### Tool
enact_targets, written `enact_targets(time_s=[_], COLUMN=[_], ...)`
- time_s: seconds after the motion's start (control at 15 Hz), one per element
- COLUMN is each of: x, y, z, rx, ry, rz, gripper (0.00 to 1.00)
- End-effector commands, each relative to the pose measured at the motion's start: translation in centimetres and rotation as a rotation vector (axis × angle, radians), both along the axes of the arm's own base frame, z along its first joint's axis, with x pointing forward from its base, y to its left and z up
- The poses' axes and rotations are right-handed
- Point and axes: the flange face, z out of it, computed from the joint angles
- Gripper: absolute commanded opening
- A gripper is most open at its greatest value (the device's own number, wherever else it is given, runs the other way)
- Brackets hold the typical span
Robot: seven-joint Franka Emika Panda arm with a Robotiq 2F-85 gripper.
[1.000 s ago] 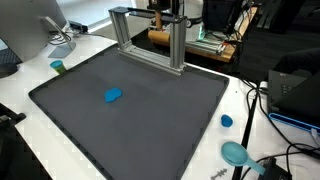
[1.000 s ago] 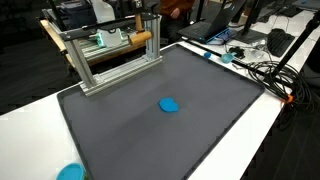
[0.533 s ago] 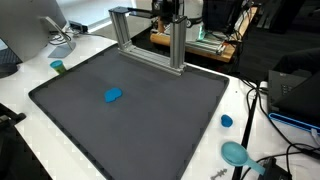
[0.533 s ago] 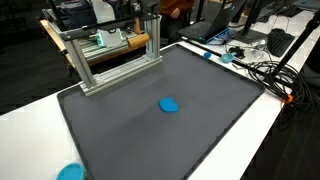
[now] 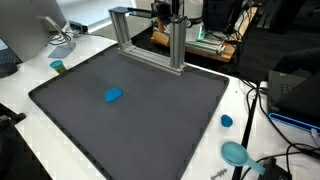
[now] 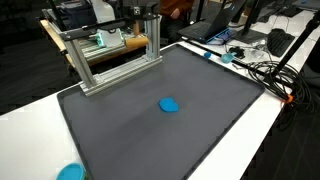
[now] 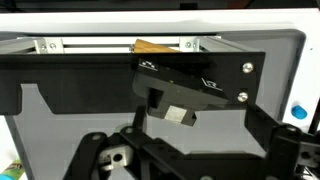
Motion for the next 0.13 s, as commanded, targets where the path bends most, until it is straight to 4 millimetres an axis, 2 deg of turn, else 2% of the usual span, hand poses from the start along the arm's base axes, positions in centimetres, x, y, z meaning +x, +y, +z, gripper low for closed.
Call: enact_targets(time_s=[0.0, 0.07], x=[-2.3, -0.6], y=[1.3, 0.7], z=[3.4, 1.8], rx=[-0.001, -0.005], ry=[-0.141, -0.059], rz=[0.112, 0.051], gripper=[1.0, 1.0])
